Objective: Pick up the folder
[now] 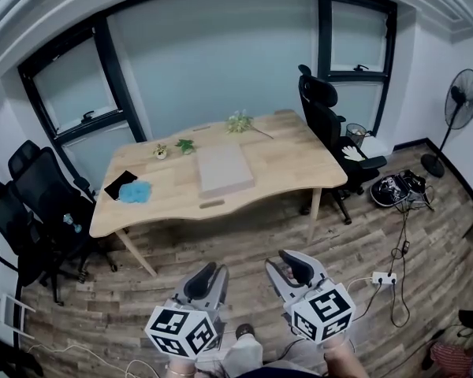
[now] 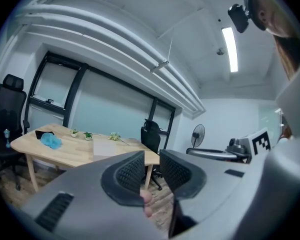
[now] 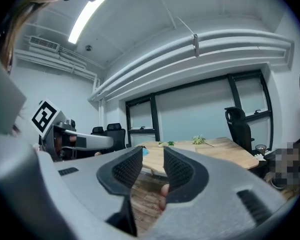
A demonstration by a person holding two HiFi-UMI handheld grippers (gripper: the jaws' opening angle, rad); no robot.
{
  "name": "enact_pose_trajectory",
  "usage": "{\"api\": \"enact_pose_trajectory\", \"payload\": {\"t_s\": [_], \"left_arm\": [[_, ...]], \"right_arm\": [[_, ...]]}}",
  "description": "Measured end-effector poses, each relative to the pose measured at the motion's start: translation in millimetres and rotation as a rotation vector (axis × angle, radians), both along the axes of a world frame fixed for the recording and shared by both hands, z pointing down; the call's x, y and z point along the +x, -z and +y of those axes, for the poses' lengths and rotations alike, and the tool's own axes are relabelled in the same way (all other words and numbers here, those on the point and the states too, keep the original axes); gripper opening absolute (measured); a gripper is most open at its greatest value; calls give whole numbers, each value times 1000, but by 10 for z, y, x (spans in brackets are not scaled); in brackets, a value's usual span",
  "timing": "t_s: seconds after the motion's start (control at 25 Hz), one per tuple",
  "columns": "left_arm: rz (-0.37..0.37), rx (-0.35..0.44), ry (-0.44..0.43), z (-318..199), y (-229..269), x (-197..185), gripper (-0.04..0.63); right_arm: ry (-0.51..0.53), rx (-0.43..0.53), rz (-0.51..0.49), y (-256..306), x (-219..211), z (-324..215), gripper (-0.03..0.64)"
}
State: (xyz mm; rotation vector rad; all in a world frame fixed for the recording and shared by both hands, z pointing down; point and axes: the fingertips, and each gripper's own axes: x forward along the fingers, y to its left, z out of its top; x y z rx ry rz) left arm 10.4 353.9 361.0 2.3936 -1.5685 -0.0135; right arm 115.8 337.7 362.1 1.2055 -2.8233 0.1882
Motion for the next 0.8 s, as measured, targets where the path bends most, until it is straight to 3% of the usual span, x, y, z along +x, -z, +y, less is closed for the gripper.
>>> {"api": "enact_pose_trajectory", "payload": {"t_s": [0.8], "left_arm": [[44,-53,-75,-765,-90,-491,178]], "right_arm": [[23,-79,26,-154,-567,-792,173]]}}
